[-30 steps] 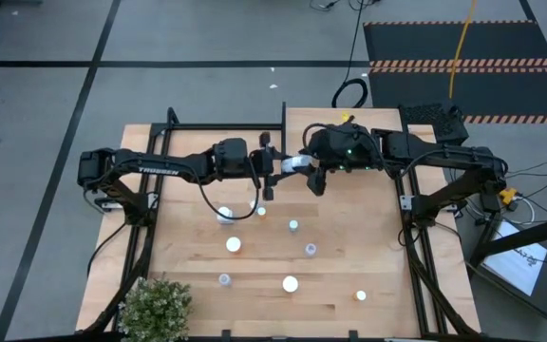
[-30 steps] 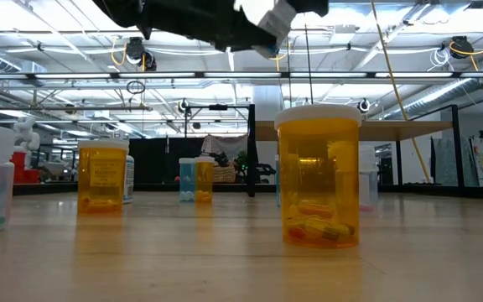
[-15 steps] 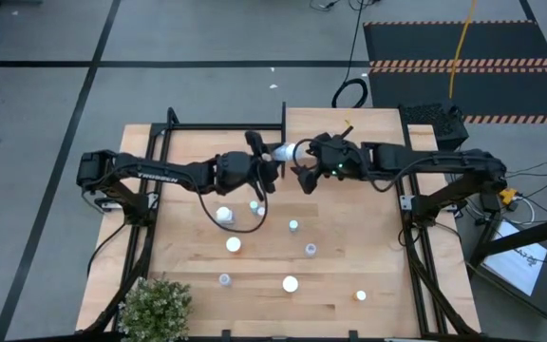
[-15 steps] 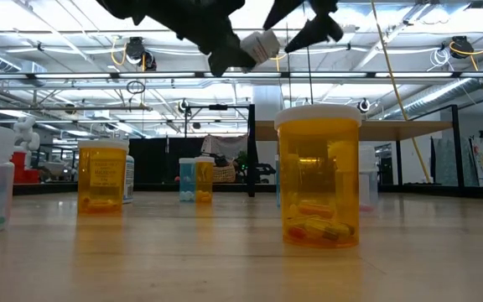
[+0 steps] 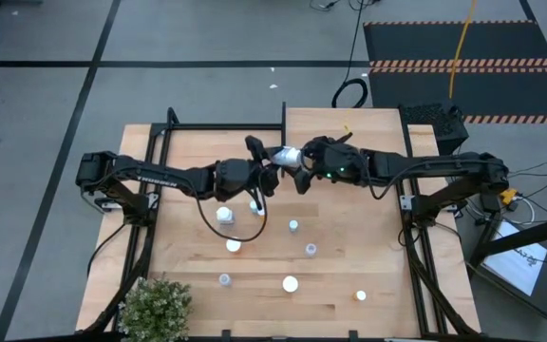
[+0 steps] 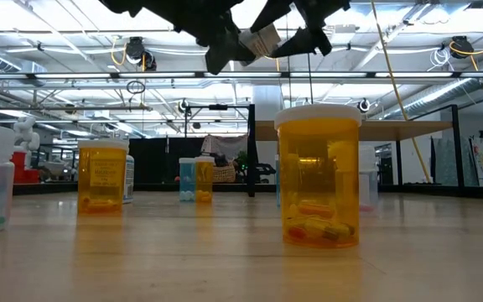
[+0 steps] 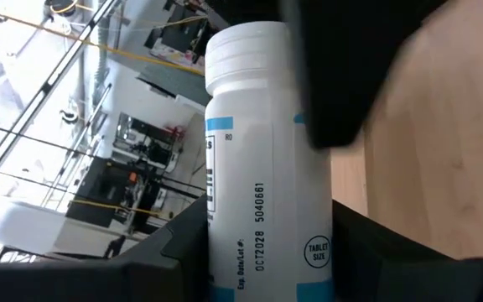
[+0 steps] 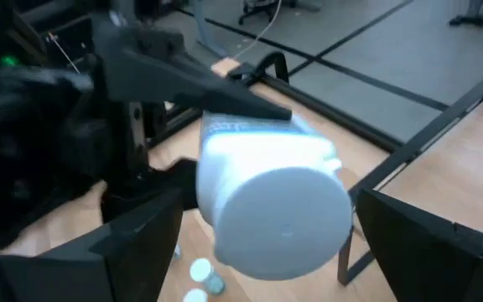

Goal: Pick and place medicine bottles onto shelf by color
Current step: Put the bottom white pill bottle on the shelf

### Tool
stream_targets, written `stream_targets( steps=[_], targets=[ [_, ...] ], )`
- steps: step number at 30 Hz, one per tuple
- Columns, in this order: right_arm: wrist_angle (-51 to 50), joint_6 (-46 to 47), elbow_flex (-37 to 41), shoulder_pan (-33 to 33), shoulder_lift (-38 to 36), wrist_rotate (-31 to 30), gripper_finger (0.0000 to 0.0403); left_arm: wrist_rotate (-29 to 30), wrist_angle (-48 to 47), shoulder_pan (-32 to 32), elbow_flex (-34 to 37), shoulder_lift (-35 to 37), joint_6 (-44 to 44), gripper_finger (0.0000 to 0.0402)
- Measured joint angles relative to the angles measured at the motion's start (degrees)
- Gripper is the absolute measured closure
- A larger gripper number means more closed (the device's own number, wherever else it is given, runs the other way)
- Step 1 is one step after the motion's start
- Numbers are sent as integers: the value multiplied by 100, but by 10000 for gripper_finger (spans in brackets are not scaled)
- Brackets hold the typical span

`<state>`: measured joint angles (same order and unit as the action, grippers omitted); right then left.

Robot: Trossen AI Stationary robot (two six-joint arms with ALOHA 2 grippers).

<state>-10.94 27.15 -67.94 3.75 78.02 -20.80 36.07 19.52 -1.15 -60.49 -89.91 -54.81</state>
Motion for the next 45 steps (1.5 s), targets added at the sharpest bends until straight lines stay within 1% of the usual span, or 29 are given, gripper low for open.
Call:
stream_targets(
  steps=[9,12,16,21,24,26,32,41,45],
  targets=[
    [21,-83,-2,9,-226,6,89,-2,-3,-48,0,0,108,229],
    [36,56,0,24,-179,8,88,-6,59,-52,0,0,90,229],
    [318,41,0,68,-34,4,81,-31,58,-48,0,0,89,229],
    [651,-31,-7,214,57,271,77,-48,58,-48,0,0,88,229],
    [623,-21,-2,303,82,308,82,-50,62,-50,0,0,84,229],
    [660,-22,-4,348,103,324,88,-52,63,-48,0,0,61,229],
    [645,46,-2,483,136,762,120,-49,86,-48,0,0,41,229],
    [652,-89,-2,492,141,756,174,-44,128,-52,0,0,-10,229],
    [649,-191,-2,492,141,734,177,-37,132,-52,0,0,-12,228]
  ],
)
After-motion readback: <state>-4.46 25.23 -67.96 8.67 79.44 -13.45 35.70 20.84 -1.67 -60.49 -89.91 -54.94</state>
